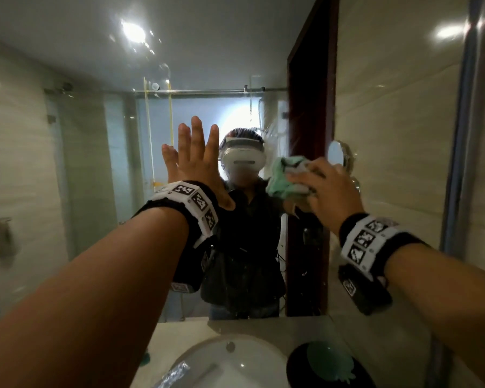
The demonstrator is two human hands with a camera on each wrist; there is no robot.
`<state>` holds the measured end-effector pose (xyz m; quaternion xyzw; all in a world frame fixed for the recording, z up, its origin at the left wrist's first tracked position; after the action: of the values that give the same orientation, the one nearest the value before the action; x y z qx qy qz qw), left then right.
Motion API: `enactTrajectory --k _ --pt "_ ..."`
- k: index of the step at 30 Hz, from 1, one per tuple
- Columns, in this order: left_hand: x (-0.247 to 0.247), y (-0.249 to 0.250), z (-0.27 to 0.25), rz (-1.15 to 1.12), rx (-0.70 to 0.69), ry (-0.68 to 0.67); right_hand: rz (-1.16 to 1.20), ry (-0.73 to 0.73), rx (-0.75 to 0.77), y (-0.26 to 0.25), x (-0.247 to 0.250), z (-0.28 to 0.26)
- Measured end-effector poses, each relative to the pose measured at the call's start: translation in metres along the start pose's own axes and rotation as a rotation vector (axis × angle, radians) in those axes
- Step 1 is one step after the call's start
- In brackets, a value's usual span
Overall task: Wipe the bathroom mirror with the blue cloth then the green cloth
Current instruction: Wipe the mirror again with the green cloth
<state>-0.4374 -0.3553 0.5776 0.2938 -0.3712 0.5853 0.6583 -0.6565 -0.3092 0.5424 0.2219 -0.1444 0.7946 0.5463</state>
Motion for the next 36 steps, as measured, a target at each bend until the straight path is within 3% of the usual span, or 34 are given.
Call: enactTrajectory --k 3,6,8,11,15,18,20,24,26,31,36 --pt "-0.015 -0.002 -0.019 -0.007 -0.007 -0.008 0.084 0.205 -0.196 0.018 0.032 0.028" --pt "-0.051 -0.005 -0.045 0.041 -0.095 -0.045 -0.002 0.233 -0.258 0.010 0.033 0.035" --pt "-0.077 -0.009 -0.062 0.060 -0.109 -0.093 -0.009 0.162 -0.242 0.000 0.016 0.024" --pt "-0.104 -0.013 -0.078 0.047 -0.089 -0.148 -0.020 0.016 -0.084 -0.023 -0.022 -0.007" --pt "-0.115 -0.014 -0.083 0.060 -0.070 -0.140 -0.095 -0.361 0.119 -0.047 -0.084 -0.071" --pt "-0.115 -0.015 -0.081 0.070 -0.058 -0.134 -0.185 -0.500 0.206 -0.057 -0.083 -0.081" --pt "-0.115 -0.016 -0.081 0.075 -0.060 -0.120 -0.151 -0.367 0.187 -0.060 -0.063 -0.067" --pt "-0.117 -0.020 -0.080 0.064 -0.078 -0.098 -0.002 -0.077 -0.066 -0.052 -0.034 -0.012" --pt "-0.119 -0.021 -0.079 0.060 -0.090 -0.086 -0.005 0.014 -0.098 -0.062 -0.027 0.012" --pt "-0.125 -0.023 -0.078 0.079 -0.099 -0.053 -0.034 -0.020 0.006 -0.089 -0.049 0.015" --pt "-0.128 -0.024 -0.082 0.077 -0.119 -0.033 -0.119 -0.158 0.232 -0.098 -0.099 -0.071"
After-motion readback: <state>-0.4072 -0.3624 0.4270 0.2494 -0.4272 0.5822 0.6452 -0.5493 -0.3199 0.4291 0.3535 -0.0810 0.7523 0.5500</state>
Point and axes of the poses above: each hand's wrist, its own z-axis towards the middle knuckle, its own x-axis out of the back of the hand, y = z × x, the point moved 5 cm from there along z, towards the middle knuckle, and after that the axes turned 5 degrees about -y, right-handed, at the moved point
